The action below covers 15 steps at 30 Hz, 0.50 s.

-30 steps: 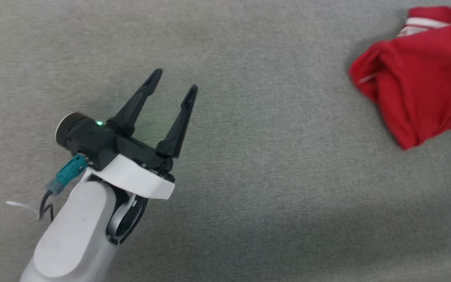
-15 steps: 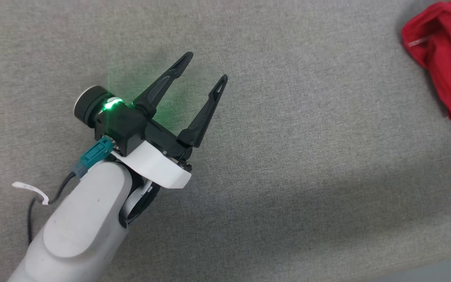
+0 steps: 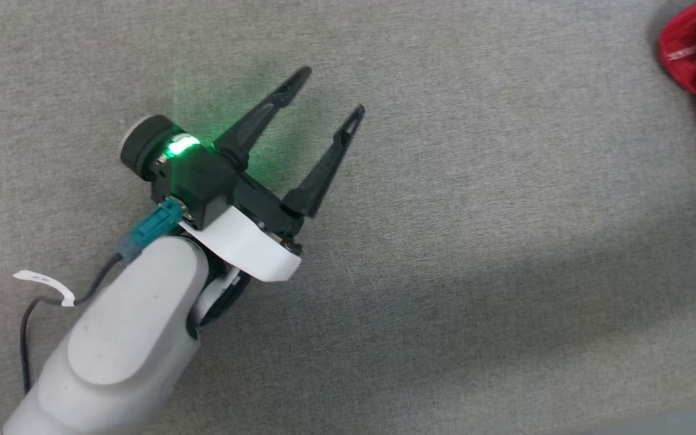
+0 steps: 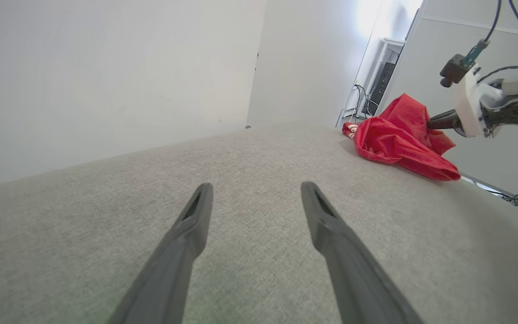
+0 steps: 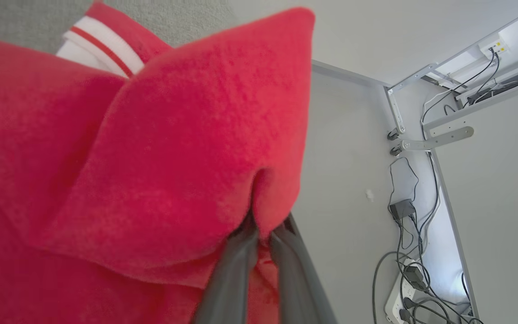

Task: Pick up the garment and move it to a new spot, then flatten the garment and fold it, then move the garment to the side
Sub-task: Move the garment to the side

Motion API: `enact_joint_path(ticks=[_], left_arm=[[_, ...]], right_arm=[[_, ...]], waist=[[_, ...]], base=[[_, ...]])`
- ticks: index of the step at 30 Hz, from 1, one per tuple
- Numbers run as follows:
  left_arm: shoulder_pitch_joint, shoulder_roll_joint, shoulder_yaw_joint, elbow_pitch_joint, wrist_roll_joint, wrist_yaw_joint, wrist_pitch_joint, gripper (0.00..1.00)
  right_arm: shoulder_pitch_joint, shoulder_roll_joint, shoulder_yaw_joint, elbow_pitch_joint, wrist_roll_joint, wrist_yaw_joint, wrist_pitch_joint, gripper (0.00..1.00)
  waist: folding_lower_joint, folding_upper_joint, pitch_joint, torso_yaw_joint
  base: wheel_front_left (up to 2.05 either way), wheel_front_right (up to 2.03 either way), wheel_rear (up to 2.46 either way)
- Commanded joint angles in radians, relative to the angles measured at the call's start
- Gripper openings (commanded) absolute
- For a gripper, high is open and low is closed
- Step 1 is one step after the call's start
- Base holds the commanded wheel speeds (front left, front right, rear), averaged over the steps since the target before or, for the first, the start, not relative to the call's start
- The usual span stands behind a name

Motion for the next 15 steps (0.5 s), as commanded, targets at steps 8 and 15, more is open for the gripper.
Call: enact_joint_path(ticks=[8, 15], left_arm=[[0.017, 0.003, 0.059, -0.011, -0.018, -0.003, -0.005, 1.0], [0.084, -0.004, 0.168, -0.025, -0.008, -0.003, -0.005, 1.0]], right_arm=[[-0.064, -0.003, 0.004, 0.054, -0.014, -0.001, -0.037, 1.0], [-0.07, -0.007, 0.027, 0.027, 0.013, -0.001, -0.085, 1.0]], waist=[[0.0, 0.0, -0.01, 0.022], [0.0, 0.0, -0.067, 0.04]], base=[[0.0, 0.0, 0.0], [0.0, 0.0, 0.0]])
